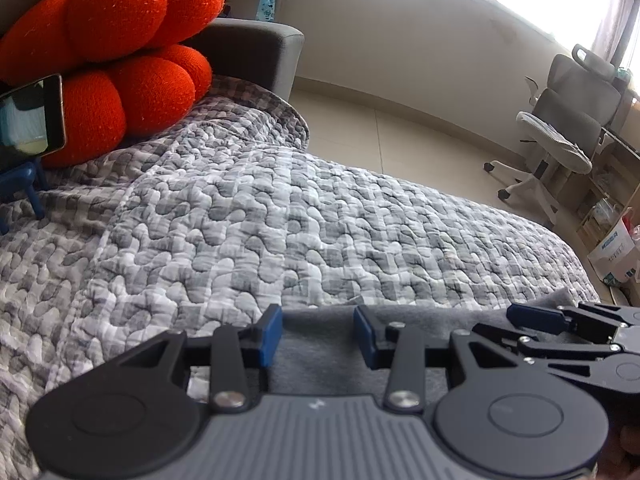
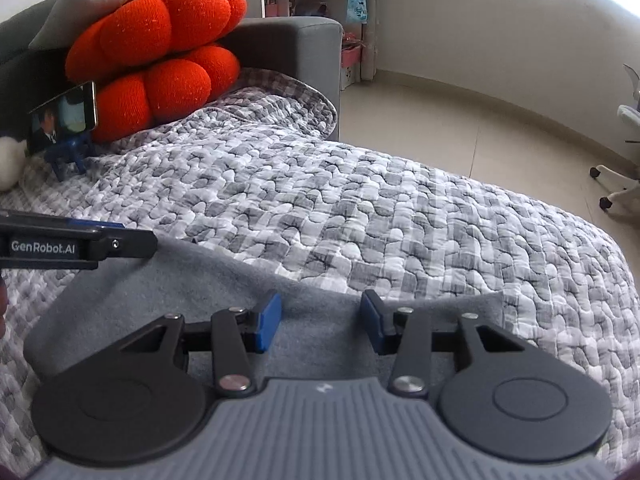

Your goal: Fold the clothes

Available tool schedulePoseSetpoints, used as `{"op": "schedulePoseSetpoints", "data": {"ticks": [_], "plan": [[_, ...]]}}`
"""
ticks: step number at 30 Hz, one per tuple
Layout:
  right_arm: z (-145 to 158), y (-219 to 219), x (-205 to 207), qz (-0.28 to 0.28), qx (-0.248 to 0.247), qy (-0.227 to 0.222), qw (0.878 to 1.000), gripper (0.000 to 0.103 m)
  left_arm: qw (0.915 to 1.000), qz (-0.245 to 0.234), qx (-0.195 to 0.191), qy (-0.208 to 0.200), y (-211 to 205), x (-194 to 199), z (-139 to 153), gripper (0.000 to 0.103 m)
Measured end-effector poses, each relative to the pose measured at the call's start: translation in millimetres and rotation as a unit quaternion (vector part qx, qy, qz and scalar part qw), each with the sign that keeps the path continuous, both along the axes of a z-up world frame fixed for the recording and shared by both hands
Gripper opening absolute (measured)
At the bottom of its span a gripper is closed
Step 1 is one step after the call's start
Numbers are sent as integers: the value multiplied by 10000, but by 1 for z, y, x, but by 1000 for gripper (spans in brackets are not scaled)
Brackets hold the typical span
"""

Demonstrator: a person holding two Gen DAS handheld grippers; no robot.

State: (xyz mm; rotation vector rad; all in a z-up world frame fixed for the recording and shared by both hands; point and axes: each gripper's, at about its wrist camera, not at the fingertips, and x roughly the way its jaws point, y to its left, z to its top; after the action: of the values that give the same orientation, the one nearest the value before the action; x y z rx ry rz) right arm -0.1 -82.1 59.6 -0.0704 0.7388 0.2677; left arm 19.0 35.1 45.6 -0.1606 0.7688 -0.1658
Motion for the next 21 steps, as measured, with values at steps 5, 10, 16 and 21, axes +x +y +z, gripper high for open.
{"op": "schedulePoseSetpoints", "data": {"ticks": [5,10,16,21], "plan": [[7,0,-7,5,120,-198,9997,46,10000,13,-1,10,1,0,0,41],[2,10,-5,150,33,-30,9999,46,10000,-7,48,1,-1,0,-1,41],[0,5,-1,11,-60,3,10000,46,9998,108,142,98,3,4,-4,47],[7,-14,-4,-224,47,-26,9997,46,9997,172,-44,179,11,7,-6,47]]}}
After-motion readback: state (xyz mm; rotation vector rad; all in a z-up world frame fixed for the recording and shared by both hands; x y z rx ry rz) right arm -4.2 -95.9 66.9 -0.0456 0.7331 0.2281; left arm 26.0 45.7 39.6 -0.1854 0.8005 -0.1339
